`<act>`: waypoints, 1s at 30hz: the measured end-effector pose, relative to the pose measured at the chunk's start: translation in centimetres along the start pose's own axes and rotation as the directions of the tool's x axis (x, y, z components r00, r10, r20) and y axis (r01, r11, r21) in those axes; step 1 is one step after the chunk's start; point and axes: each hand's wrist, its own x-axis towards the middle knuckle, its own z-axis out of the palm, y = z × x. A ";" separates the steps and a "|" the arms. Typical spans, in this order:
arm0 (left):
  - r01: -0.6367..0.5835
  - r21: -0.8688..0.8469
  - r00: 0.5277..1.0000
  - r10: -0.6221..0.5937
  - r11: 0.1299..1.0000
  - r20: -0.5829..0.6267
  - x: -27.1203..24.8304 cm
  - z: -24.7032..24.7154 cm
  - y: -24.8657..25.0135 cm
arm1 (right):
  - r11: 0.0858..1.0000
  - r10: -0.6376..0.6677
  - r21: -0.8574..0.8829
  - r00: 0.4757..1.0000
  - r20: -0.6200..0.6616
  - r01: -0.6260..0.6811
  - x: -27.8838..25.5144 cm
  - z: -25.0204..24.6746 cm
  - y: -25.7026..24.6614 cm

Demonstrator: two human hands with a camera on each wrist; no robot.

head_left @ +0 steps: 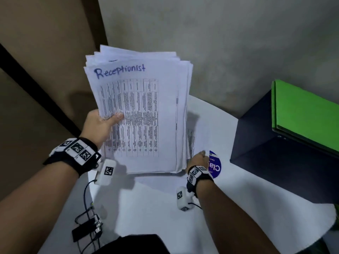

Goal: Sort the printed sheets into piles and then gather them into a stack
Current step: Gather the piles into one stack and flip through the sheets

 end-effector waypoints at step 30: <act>0.718 0.015 0.694 -0.718 0.695 0.053 0.2 2.1 -16.6 | 0.693 -0.266 0.713 0.958 0.110 0.110 -4.3 -5.8 -0.4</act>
